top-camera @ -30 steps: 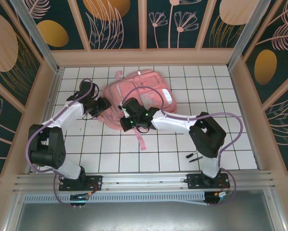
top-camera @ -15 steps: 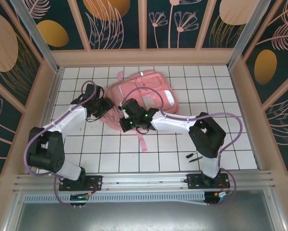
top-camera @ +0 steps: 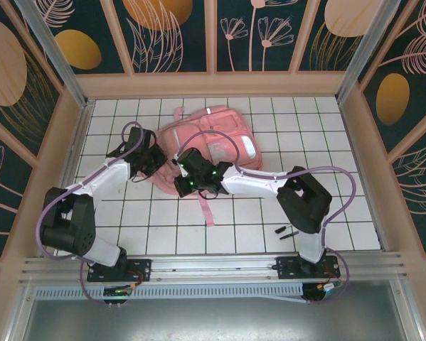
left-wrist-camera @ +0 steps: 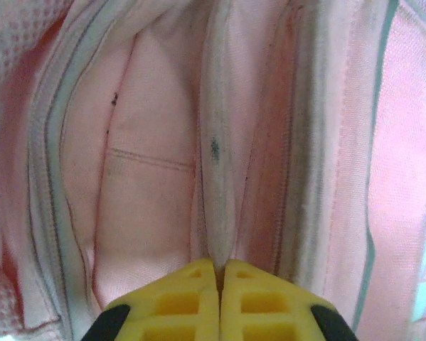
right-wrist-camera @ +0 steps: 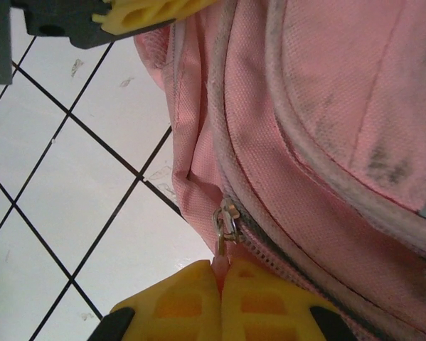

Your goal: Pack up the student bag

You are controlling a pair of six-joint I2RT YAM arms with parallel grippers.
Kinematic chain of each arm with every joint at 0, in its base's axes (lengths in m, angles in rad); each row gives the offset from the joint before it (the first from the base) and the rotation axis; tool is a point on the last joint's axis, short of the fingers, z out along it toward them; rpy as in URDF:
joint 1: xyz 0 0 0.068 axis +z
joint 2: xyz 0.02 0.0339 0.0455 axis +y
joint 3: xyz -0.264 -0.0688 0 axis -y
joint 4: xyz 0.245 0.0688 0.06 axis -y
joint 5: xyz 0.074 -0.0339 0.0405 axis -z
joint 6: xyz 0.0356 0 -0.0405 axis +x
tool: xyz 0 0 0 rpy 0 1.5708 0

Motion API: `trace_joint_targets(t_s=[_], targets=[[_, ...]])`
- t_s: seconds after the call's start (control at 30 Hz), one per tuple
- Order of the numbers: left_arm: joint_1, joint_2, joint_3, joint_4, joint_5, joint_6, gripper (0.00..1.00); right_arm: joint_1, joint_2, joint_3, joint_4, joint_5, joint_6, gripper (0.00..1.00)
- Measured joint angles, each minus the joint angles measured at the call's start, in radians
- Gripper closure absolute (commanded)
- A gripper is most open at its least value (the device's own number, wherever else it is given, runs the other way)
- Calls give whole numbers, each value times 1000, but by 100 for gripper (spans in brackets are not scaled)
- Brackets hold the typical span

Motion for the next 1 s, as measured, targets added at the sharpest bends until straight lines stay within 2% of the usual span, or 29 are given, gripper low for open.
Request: trace_joint_targets(t_s=[0.2, 0.47, 0.57, 0.67, 0.7, 0.77, 0.8, 0.87, 1.0], targets=[[0, 3, 0, -6, -24, 40, 100, -10, -58, -103, -10, 56, 41, 100], [2, -45, 0, -20, -56, 163, 100, -118, -177, -244, -159, 255, 148, 99], [-3, -53, 0, -21, -22, 216, 100, -168, -180, -245, -179, 261, 203, 94], [-6, -61, -6, -22, 34, 272, 100, -208, -180, -245, -177, 261, 231, 83], [-6, -61, -6, -24, 52, 292, 98, -216, -180, -246, -177, 265, 233, 76], [-4, -61, -5, -38, 74, 341, 71, -225, -188, -258, -182, 277, 229, 59], [-5, -61, 0, -57, 80, 375, 66, -230, -200, -270, -186, 282, 221, 55], [-14, -63, 24, -104, 78, 447, 62, -235, -241, -297, -192, 290, 200, 49], [-71, -112, 75, -143, 87, 643, 52, -265, -401, -344, -189, 299, 145, 44]])
